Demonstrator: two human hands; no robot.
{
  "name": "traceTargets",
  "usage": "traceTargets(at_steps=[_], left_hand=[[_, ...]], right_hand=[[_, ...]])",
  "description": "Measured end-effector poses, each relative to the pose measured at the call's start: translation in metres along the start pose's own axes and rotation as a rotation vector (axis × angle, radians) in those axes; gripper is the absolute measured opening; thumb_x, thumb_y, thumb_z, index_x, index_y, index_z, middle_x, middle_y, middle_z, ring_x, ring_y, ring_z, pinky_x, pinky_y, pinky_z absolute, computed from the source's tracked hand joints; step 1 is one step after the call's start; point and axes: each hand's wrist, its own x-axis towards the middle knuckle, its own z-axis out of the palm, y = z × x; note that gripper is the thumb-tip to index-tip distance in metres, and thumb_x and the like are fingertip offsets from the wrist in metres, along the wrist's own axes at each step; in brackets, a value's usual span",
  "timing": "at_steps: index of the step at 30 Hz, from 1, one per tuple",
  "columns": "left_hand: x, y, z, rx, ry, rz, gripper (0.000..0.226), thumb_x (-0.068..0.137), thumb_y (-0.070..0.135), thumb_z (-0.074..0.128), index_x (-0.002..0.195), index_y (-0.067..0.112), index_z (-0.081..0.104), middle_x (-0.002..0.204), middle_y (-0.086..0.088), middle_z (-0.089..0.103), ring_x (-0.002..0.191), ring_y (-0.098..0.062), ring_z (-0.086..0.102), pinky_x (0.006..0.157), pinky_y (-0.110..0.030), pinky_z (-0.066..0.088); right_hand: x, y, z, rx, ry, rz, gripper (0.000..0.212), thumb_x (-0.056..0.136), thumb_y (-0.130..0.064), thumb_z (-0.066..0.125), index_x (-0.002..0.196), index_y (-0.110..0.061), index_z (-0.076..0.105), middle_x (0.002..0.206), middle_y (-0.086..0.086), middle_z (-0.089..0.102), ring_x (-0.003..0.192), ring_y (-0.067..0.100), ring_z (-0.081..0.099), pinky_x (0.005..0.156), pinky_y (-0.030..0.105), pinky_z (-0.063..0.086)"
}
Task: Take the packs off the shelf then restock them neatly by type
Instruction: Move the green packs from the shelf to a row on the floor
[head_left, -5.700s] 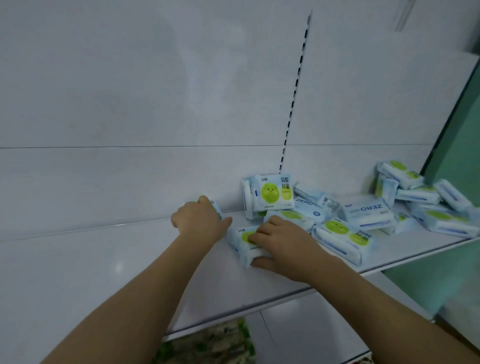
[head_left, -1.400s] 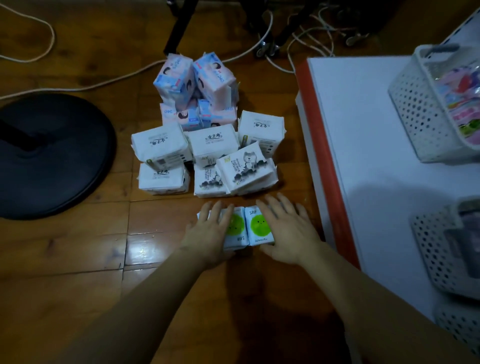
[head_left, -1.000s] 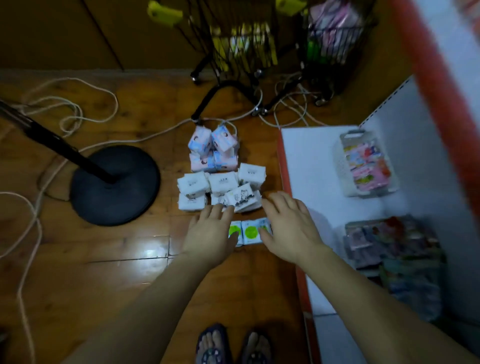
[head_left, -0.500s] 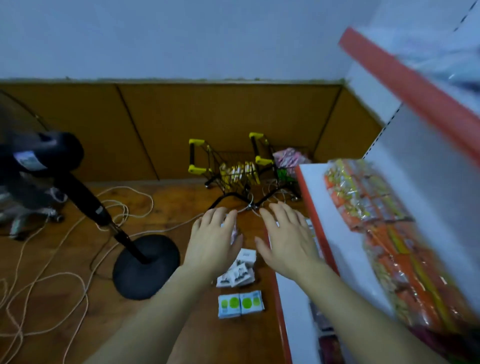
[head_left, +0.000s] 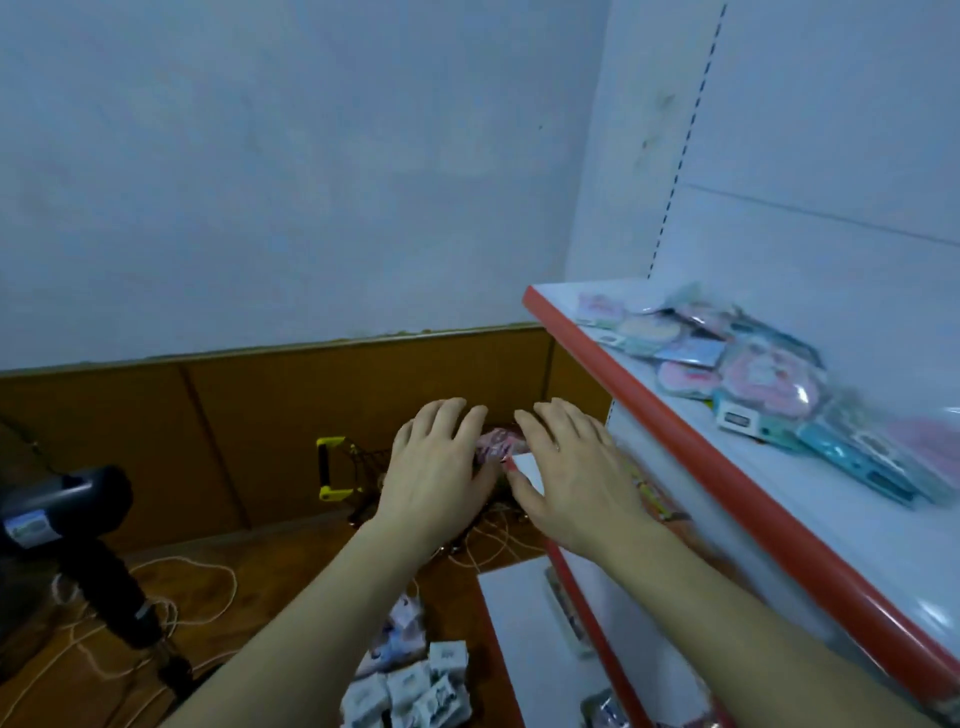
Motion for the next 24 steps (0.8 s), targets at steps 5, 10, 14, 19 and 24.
traceTargets(at_steps=[5,10,14,19,24], left_hand=[[0.024,0.035,-0.027,-0.093,0.032,0.184,0.059,0.099,0.056,0.042,0.151,0.032,0.03,0.16,0.003,0.028,0.15,-0.021,0.019,0.12,-0.045,0.022],[0.026,0.082,-0.046,-0.166,0.08,0.444,0.058,0.098,0.054,0.044,0.149,0.027,0.035,0.156,0.001,0.036,0.146,-0.021,0.026,0.118,-0.045,0.028],[0.013,0.132,-0.054,-0.258,0.094,0.623,0.057,0.097,0.05,0.048,0.146,0.022,0.04,0.152,-0.005,0.041,0.143,-0.027,0.033,0.113,-0.048,0.036],[-0.02,0.213,-0.065,-0.368,0.098,0.817,0.057,0.097,0.051,0.041,0.144,0.02,0.044,0.147,-0.007,0.047,0.137,-0.029,0.039,0.109,-0.05,0.04],[-0.076,0.297,-0.086,-0.531,0.105,1.015,0.057,0.095,0.05,0.037,0.14,0.016,0.049,0.142,-0.011,0.051,0.132,-0.032,0.044,0.103,-0.052,0.043]], right_hand=[[-0.021,0.008,-0.055,-0.093,0.08,0.175,0.064,0.093,-0.053,0.034,0.14,-0.014,0.052,0.142,0.013,0.054,0.135,0.034,0.047,0.109,0.052,0.042],[-0.065,0.016,-0.103,-0.206,0.148,0.375,0.065,0.091,-0.053,0.035,0.141,-0.014,0.05,0.143,0.014,0.051,0.136,0.035,0.043,0.111,0.053,0.038],[-0.119,0.027,-0.135,-0.31,0.183,0.516,0.064,0.091,-0.052,0.042,0.139,-0.011,0.052,0.14,0.015,0.053,0.132,0.036,0.046,0.107,0.053,0.04],[-0.204,0.03,-0.188,-0.462,0.2,0.704,0.065,0.092,-0.051,0.038,0.142,-0.012,0.05,0.144,0.014,0.051,0.136,0.034,0.043,0.11,0.054,0.039],[-0.3,0.03,-0.237,-0.566,0.209,0.865,0.065,0.094,-0.052,0.036,0.143,-0.011,0.05,0.144,0.015,0.052,0.136,0.035,0.045,0.108,0.055,0.04]])
